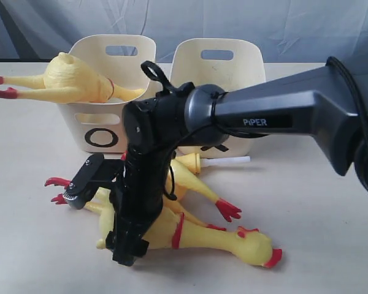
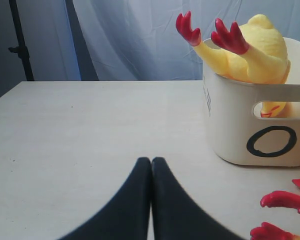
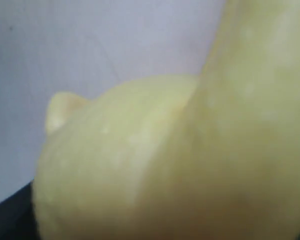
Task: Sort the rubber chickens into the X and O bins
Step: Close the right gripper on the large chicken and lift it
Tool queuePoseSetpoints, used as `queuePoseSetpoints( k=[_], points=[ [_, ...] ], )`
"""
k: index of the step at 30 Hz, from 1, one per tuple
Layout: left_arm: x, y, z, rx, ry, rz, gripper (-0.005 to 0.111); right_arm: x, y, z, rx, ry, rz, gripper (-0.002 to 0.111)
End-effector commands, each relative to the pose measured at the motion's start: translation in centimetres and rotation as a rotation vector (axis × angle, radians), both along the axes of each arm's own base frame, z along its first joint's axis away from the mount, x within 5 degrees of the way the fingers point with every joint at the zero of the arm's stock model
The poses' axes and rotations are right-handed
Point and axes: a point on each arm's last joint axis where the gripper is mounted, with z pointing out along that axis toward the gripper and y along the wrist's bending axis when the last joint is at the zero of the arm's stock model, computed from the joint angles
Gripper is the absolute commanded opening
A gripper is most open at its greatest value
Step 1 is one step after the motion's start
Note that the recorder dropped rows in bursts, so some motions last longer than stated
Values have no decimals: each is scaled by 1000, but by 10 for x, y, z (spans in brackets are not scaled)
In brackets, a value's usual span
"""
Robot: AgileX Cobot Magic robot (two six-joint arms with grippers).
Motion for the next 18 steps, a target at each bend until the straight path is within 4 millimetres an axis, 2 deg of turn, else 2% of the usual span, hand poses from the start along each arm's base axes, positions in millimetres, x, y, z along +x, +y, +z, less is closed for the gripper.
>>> queuePoseSetpoints(
  k=[1, 2, 3, 5, 9, 12, 18],
  points=[
    [0, 0, 2, 0, -23, -3, 0, -25, -13, -31, -241, 155, 107, 17],
    [0, 0, 2, 0, -23, -3, 0, -28, -15, -30, -287, 155, 135, 2],
    [0, 0, 2, 0, -23, -3, 0, -28, -18, -29, -321, 145, 145, 5],
    [0, 0, 2, 0, -23, -3, 0, -31, -19, -21, -357, 136, 169, -1],
    [0, 0, 2, 0, -23, -3, 0, -28, -10, 12, -273, 86, 165, -1],
    [0, 0, 2, 0, -23, -3, 0, -27, -1, 50, -157, 45, 145, -1],
    [0, 0, 2, 0, -23, -3, 0, -31, 5, 157, 151, -74, 127, -1]
  ],
)
